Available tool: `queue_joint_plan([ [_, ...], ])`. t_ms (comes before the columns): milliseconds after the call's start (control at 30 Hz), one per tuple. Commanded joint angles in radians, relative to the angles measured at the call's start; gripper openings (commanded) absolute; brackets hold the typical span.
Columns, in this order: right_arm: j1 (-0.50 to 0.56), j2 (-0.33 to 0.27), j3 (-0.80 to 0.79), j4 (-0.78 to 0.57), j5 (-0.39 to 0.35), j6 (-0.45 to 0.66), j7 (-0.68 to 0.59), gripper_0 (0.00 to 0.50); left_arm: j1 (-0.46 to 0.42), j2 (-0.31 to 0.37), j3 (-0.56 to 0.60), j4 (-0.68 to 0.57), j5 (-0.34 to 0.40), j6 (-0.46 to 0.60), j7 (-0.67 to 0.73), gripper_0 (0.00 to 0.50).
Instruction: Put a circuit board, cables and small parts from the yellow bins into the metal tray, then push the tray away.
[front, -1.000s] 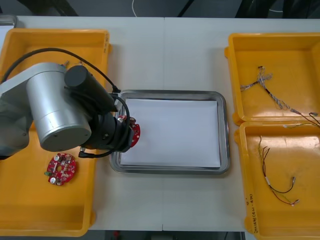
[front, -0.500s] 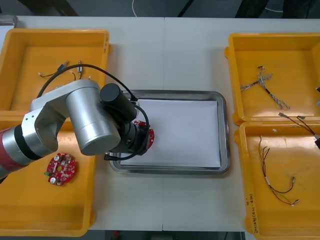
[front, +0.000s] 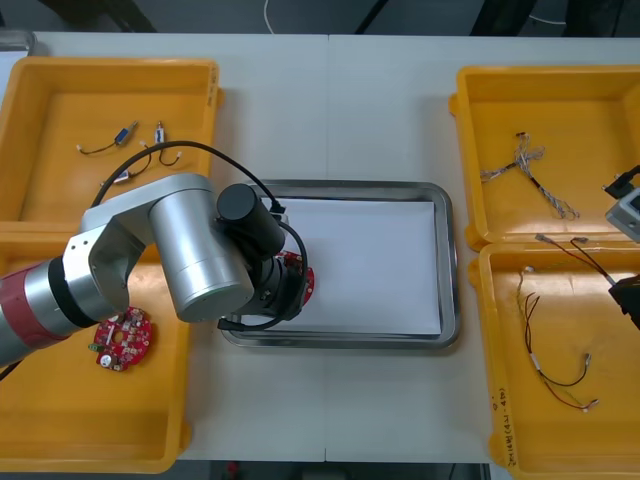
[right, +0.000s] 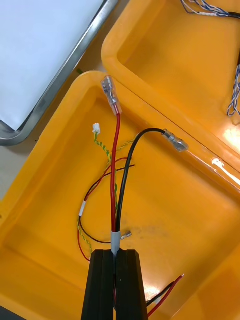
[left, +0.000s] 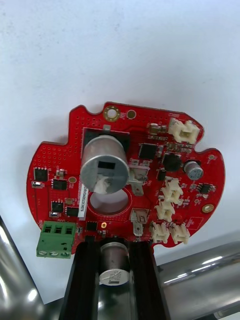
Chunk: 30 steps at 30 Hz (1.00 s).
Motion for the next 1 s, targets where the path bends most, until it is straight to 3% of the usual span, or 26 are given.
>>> queue_joint_plan([
  [33, -0.024, -0.042, 0.019, -0.030, -0.003, 0.003, -0.006, 0.000, -0.041, -0.025, -0.019, -0.011, -0.023, -0.009, 0.110, 0.400],
  [100, -0.024, -0.044, 0.021, -0.030, -0.006, 0.003, -0.006, 0.000, -0.041, -0.025, -0.019, -0.011, -0.024, -0.009, 0.113, 0.500],
  [400, -0.027, -0.045, 0.019, -0.032, -0.016, 0.003, -0.004, 0.000, -0.043, -0.016, 0.025, -0.078, -0.027, 0.080, 0.127, 0.500],
  [667, -0.059, -0.059, 0.053, -0.038, -0.032, 0.003, -0.001, 0.000, -0.043, 0.007, 0.146, -0.203, 0.006, 0.222, 0.136, 0.500],
  [1000, -0.163, -0.081, 0.169, -0.041, -0.050, 0.003, -0.007, 0.000, -0.043, 0.073, 0.310, -0.221, 0.057, 0.288, 0.110, 0.500],
])
